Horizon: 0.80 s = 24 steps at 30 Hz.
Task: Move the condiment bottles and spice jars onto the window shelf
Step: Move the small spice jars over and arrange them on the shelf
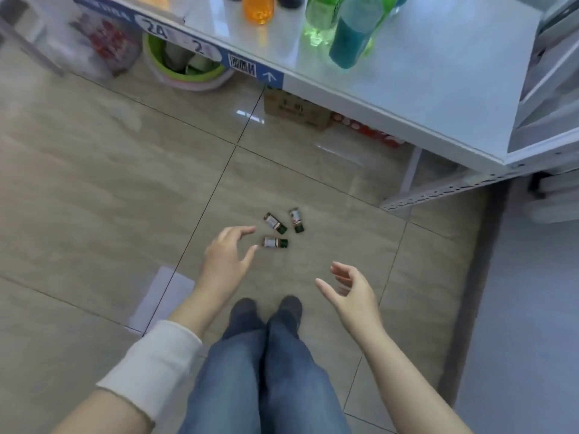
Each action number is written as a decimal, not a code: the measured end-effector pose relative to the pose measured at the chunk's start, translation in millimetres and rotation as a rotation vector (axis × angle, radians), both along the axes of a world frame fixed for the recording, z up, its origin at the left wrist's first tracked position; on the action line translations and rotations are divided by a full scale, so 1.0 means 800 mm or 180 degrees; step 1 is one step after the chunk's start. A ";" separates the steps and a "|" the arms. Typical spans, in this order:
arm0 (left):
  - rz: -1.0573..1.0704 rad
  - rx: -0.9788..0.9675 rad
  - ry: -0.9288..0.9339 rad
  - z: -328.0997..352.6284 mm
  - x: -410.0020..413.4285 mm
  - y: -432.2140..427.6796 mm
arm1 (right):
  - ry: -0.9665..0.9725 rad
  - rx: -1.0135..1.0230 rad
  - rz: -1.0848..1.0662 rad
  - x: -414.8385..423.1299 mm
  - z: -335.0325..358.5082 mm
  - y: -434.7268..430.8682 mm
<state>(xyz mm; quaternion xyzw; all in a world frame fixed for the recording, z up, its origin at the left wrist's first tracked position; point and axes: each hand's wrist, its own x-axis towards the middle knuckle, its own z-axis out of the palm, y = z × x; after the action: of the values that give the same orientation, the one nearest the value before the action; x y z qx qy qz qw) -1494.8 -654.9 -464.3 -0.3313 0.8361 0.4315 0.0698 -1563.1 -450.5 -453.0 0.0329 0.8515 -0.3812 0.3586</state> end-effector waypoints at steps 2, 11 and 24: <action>-0.0077 -0.0028 -0.0073 -0.044 0.004 -0.009 | -0.0069 0.0078 0.0142 -0.005 -0.042 0.003; -0.1040 -0.0392 -0.0196 -0.348 -0.042 -0.071 | -0.0040 0.0246 0.1153 -0.049 -0.335 -0.022; -0.2542 -0.1196 0.0170 -0.654 -0.143 -0.091 | 0.1816 0.0403 0.3151 -0.112 -0.655 -0.051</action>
<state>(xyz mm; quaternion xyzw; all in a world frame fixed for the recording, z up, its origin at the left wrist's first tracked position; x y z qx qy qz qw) -1609.3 -727.5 -987.5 0.0221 0.9641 0.2195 0.1480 -1652.4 -491.3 -976.7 -0.4524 0.8496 -0.1100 0.2478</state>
